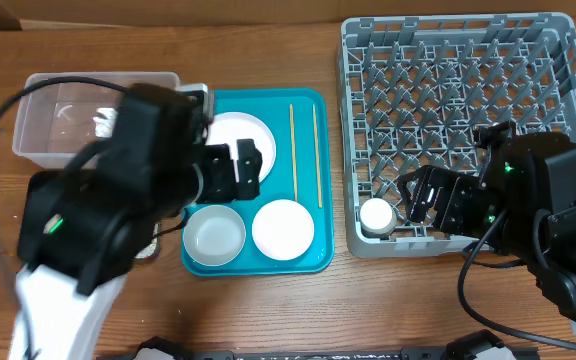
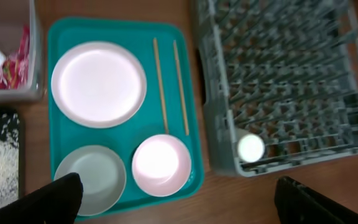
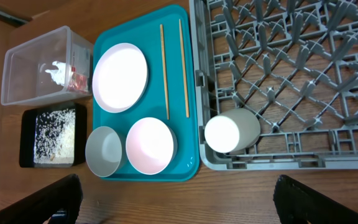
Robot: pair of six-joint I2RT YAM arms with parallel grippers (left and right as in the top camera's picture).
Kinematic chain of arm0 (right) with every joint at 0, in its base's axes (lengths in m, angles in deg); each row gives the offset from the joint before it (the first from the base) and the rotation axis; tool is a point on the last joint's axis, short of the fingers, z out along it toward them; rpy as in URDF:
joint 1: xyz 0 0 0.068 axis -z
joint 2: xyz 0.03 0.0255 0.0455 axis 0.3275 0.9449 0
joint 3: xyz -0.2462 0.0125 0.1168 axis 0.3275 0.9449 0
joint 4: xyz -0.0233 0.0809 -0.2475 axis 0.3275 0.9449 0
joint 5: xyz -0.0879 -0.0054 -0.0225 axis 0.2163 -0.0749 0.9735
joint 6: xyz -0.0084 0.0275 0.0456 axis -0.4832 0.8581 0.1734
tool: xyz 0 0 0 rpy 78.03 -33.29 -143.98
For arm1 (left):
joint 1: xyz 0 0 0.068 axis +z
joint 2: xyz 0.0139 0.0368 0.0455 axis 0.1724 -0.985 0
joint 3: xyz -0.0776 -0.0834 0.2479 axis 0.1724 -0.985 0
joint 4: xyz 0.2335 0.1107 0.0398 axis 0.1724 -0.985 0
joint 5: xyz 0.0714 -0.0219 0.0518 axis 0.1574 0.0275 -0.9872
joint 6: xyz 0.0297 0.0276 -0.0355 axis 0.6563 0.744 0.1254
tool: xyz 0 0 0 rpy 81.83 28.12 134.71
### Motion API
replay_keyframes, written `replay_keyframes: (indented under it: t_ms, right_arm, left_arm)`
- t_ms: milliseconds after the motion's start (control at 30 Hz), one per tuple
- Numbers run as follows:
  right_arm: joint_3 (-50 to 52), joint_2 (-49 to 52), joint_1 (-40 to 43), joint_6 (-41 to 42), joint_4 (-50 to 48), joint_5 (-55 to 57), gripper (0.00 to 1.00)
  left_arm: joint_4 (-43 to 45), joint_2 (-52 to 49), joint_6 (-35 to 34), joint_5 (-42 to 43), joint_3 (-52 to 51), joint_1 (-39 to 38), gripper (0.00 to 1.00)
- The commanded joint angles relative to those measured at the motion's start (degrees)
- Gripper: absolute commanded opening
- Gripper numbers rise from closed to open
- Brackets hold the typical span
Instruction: Sort waste into correct bins and load items into the dishwasher
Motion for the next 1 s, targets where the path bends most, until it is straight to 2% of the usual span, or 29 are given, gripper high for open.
replay_keyframes:
  t_ms: [0,200,233,333,467,533,633,800,967]
  right_arm:
    - [-0.04,-0.63,-0.28,-0.39,-0.17,0.52,1.0]
    - [-0.04,-0.63,-0.26,-0.39,-0.2,0.52,1.0]
    - [-0.04,-0.63,-0.26,-0.39,-0.17,0.52,1.0]
    - [-0.04,-0.63,-0.26,-0.39,-0.17,0.52,1.0]
    - [-0.04,-0.63,-0.26,-0.39,-0.2,0.52,1.0]
    - [-0.04,-0.63,-0.28,-0.39,-0.2,0.52,1.0]
    - [-0.04,-0.63,-0.28,-0.39,-0.17,0.52,1.0]
    - [-0.04,-0.63,-0.26,-0.39,-0.17,0.52,1.0]
    - [-0.04,-0.63,-0.28,-0.39,-0.2,0.52,1.0]
  left_arm:
    - [-0.79,2.21,5.22,-0.7,3.15,0.39,1.0]
    - [-0.59,7.48,2.32,-12.52,3.1,0.39,1.0]
    - [-0.31,8.74,2.78,-17.09,2.51,0.39,1.0]
    - [4.35,10.73,9.79,-19.96,0.11,0.48,1.0]
    - [17.4,16.96,21.62,-14.86,-8.31,2.51,1.0]
    - [23.87,21.22,24.33,-11.02,-14.75,6.19,1.0]
    - [31.5,27.45,25.07,-6.99,-24.61,12.33,1.0]
    - [43.74,40.15,24.59,-6.1,-42.38,19.39,1.0]
    - [46.84,51.08,24.7,-6.47,-54.84,21.88,1.0]
